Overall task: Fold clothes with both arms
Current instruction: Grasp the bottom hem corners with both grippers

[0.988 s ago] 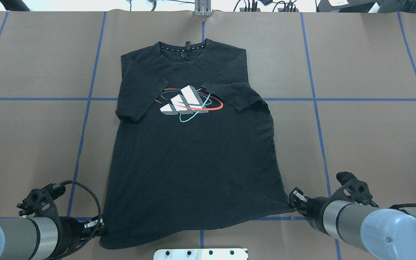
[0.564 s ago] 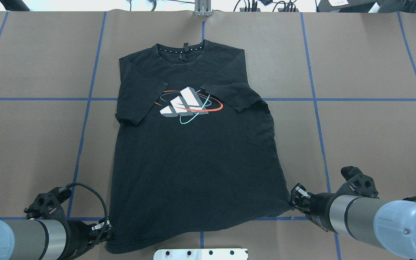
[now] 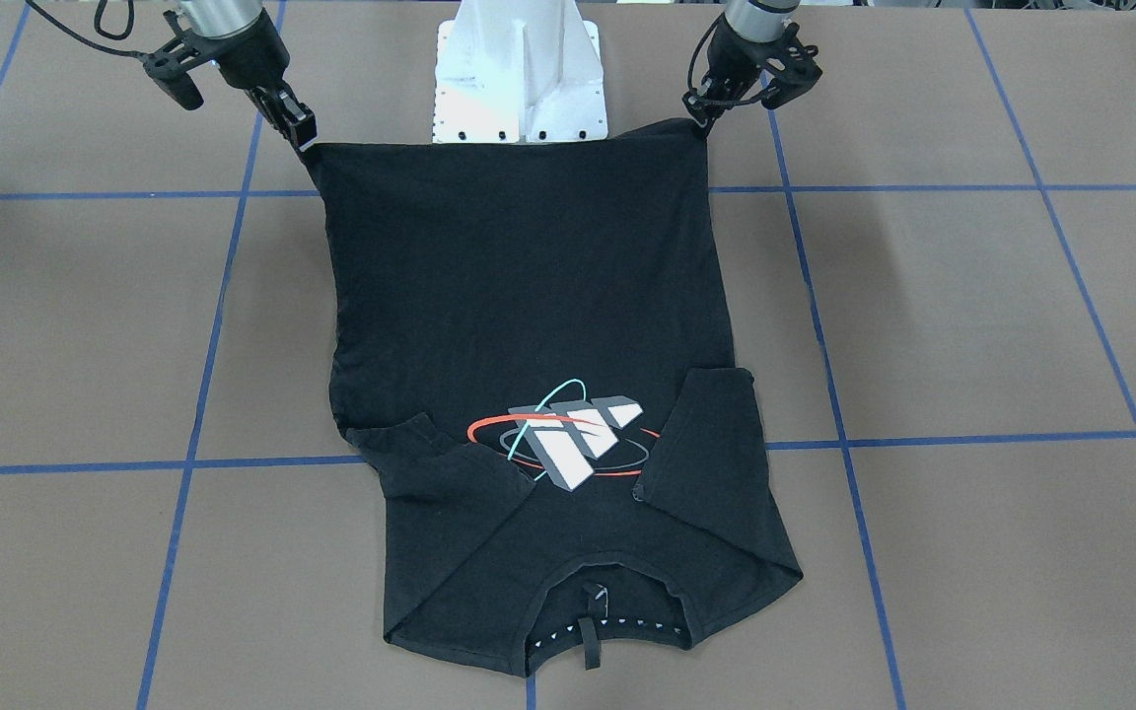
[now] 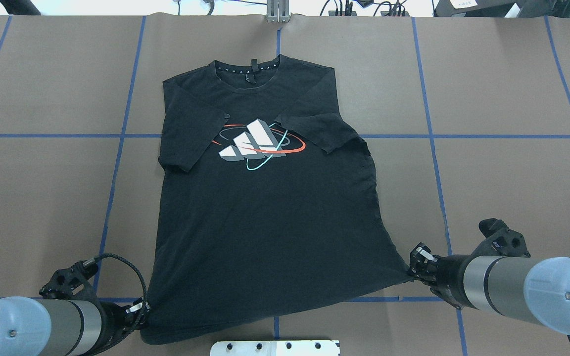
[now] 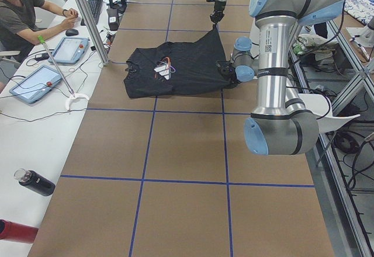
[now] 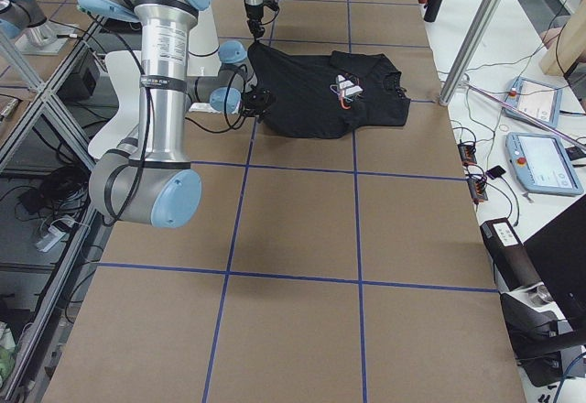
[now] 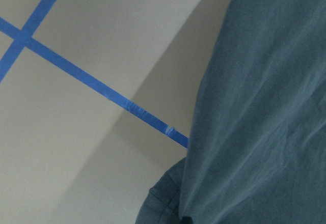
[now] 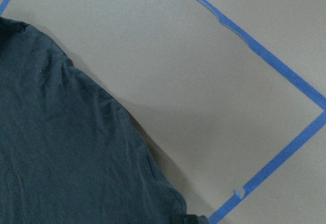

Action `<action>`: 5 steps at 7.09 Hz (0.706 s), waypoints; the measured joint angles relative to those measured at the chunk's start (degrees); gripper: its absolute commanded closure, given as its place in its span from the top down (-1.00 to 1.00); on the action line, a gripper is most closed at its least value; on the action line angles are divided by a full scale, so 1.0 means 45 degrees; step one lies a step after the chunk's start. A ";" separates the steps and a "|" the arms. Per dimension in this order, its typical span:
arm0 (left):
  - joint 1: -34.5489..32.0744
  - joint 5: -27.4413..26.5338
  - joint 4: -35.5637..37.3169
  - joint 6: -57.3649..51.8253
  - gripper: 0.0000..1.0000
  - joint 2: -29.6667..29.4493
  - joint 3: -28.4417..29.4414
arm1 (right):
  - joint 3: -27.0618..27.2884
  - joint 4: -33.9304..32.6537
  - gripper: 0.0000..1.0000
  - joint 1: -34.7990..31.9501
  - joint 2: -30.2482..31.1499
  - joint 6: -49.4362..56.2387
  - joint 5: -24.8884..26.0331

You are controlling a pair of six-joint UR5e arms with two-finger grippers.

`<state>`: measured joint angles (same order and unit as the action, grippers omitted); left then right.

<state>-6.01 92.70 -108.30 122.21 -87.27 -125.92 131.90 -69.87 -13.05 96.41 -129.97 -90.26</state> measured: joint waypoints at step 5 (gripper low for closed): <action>-0.0080 -0.0526 0.0074 0.0021 -0.50 -0.0129 0.0583 | -0.0131 0.0000 -1.00 -0.0006 -0.0135 -0.0005 -0.0002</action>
<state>-6.37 90.34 -107.97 122.31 -87.85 -123.30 131.31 -69.87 -13.08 95.80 -129.99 -90.27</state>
